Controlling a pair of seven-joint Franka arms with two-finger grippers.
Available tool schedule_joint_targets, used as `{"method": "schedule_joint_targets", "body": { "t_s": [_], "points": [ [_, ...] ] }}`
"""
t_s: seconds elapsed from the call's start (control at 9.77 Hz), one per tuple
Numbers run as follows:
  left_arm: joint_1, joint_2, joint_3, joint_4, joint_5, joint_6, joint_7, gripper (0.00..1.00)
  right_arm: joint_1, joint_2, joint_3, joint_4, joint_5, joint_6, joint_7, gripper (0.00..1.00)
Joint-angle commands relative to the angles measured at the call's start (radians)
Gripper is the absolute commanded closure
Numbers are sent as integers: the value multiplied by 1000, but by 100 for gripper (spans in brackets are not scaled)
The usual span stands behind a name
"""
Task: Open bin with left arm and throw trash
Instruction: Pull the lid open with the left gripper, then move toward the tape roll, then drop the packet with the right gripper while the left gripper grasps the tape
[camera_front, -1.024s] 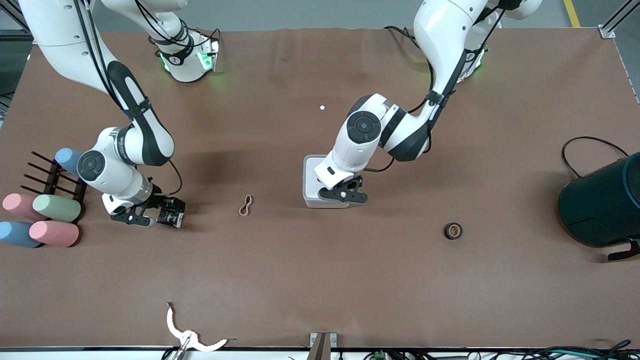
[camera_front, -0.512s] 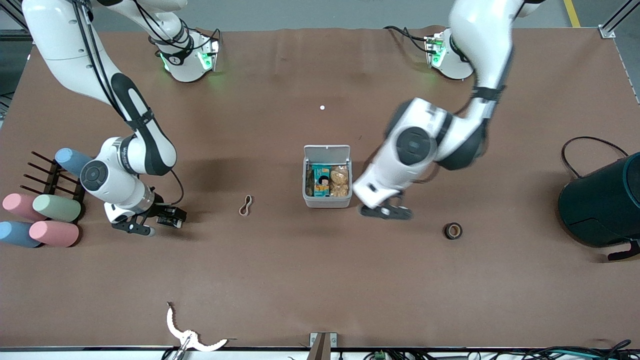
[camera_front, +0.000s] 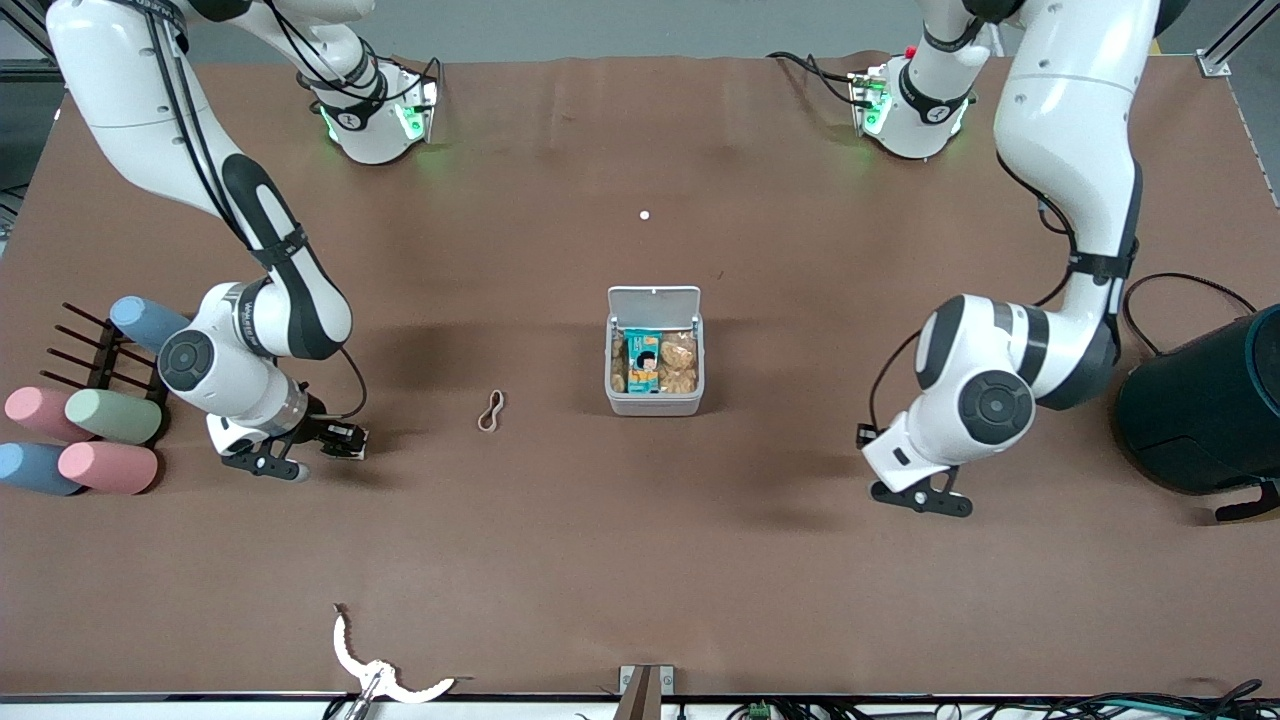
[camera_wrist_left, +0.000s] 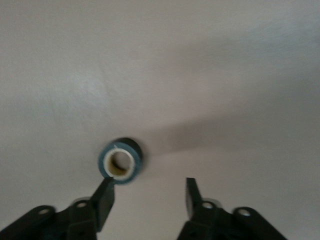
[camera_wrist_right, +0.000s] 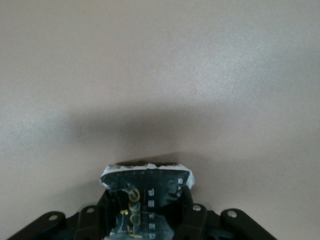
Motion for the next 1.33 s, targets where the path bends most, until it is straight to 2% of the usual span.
{"method": "schedule_joint_targets", "body": {
  "t_s": [0.0,0.1,0.2,0.41,0.61,0.82,1.02,1.23],
  "points": [
    [32,-13,-10,-58,23,58,53,0,46,-94,4,149,18,-298,144,100],
    [40,-8,-10,-66,23,67,54,0,114,-101,2,263,18,-458,263,100],
    [42,-6,-8,-77,23,72,54,0,180,-101,2,357,20,-532,364,100],
    [52,-6,-8,-167,23,200,60,0,334,-93,2,456,21,-533,536,100],
    [78,1,-10,-226,25,304,83,0,489,-81,1,473,15,-494,595,100],
    [83,10,-10,-229,25,312,100,0,590,-40,0,479,11,-398,611,100],
    [83,12,-10,-229,25,312,101,1,665,-1,-3,482,5,-345,612,98],
    [83,17,-11,-229,21,312,101,5,680,32,-3,482,5,-315,611,98]
  ]
}}
